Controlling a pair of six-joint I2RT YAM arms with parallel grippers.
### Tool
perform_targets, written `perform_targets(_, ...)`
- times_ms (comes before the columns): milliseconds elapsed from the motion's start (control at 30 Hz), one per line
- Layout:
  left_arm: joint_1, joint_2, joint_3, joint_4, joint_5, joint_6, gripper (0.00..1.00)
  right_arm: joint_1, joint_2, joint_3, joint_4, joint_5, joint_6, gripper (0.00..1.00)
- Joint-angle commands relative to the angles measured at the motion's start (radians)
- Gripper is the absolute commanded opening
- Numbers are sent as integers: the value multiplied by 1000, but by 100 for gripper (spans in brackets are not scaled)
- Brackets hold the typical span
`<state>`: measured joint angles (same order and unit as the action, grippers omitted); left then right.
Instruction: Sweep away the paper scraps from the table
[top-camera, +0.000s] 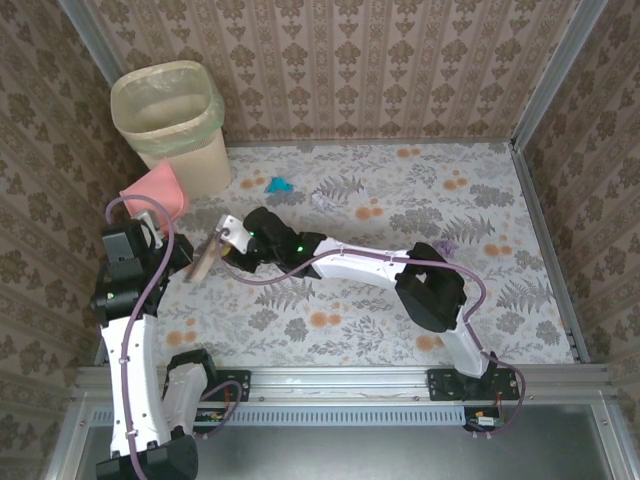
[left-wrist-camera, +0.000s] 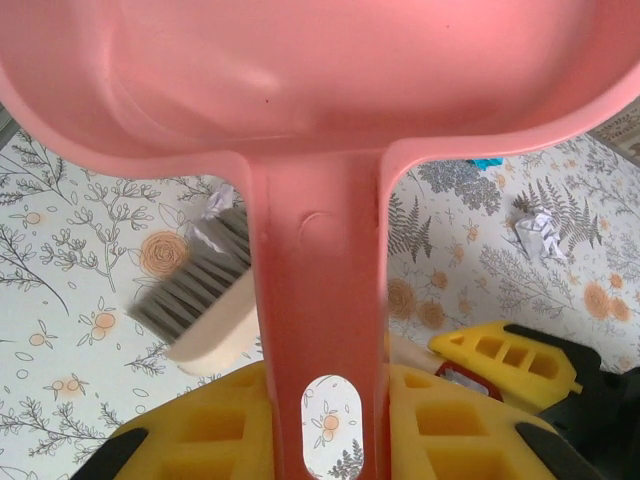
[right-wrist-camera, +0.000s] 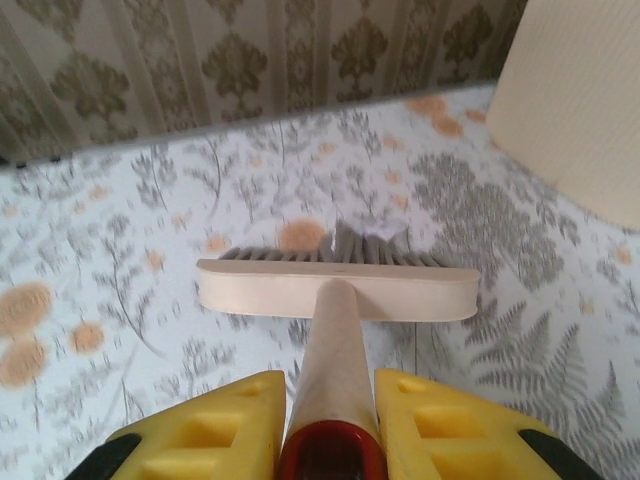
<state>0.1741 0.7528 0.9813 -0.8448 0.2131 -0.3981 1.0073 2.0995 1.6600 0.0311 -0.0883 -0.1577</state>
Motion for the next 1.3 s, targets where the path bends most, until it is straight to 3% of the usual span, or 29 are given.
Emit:
perform_targets(0, 8, -4, -6, 9, 17, 22, 0, -35, -113, -84, -26, 50, -53, 0)
perform_targets(467, 7, 19, -17, 21, 53, 12, 0, -212, -574, -618, -7, 83, -19, 0)
perform_targets(633, 4, 47, -23, 33, 81, 12, 0, -231, -701, -729, -19, 48, 18, 0)
perform_targets(767, -19, 83, -24, 46, 121, 24, 0, -243, -801, -737, -136, 76, 42, 0)
perform_targets(900, -116, 128, -17, 50, 119, 19, 0, -266, -885, -757, -170, 80, 80, 0)
perform_targets(1267, -530, 274, 76, -92, -1, -5, 0, -319, -1040, -738, -248, 94, 287, 0)
